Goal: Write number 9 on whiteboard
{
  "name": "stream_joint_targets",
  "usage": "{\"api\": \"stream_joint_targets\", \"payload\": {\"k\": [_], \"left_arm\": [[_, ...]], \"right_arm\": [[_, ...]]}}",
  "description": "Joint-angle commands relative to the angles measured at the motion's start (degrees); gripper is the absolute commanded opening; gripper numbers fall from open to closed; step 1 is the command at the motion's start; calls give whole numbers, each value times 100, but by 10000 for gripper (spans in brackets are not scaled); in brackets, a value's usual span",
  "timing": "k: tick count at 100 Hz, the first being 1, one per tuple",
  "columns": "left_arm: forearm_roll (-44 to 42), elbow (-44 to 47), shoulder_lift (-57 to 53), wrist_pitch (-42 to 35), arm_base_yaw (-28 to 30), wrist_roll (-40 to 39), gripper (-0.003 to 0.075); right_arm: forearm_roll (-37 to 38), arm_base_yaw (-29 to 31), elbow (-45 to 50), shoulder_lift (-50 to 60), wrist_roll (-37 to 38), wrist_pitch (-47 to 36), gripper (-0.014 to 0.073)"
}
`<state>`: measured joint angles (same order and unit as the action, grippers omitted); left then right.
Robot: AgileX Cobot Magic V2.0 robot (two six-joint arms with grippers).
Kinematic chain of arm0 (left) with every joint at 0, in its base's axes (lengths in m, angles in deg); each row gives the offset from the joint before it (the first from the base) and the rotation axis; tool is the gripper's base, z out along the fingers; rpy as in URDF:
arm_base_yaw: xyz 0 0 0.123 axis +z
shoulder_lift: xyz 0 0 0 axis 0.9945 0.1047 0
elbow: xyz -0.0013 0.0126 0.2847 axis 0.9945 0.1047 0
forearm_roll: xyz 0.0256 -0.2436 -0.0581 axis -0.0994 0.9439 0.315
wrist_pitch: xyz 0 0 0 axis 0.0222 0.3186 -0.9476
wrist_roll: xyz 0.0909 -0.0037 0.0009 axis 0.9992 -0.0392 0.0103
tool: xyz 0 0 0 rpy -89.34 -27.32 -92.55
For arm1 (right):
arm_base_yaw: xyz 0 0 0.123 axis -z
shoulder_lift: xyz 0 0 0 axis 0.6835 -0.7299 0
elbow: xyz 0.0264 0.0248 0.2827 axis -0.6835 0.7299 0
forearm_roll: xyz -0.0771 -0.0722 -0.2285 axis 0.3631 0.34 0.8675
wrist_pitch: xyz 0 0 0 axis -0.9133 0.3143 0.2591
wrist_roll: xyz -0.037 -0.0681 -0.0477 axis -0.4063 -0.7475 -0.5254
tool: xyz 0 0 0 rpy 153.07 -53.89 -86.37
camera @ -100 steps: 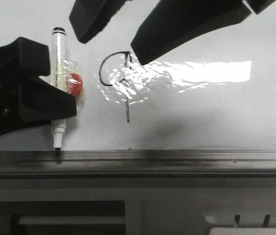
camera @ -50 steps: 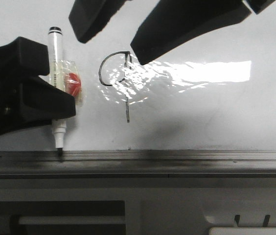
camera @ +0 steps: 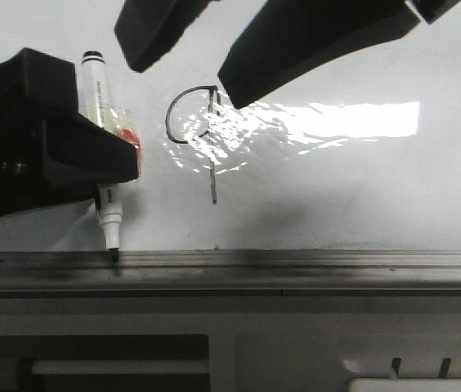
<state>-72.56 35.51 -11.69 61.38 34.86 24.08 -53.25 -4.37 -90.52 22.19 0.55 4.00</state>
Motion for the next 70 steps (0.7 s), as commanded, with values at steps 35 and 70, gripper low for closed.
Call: {"api": "stream_joint_targets", "payload": {"k": [35,70], "left_arm": [[-675,-79,-1856,626,88,5,295],[-2361,38,-3943,1106,88,5,-20]], "right_arm": [[669,-9,189,1246,-36,-591,-68],[1611,-9,2233,3390,-36,-2488,-69]]}}
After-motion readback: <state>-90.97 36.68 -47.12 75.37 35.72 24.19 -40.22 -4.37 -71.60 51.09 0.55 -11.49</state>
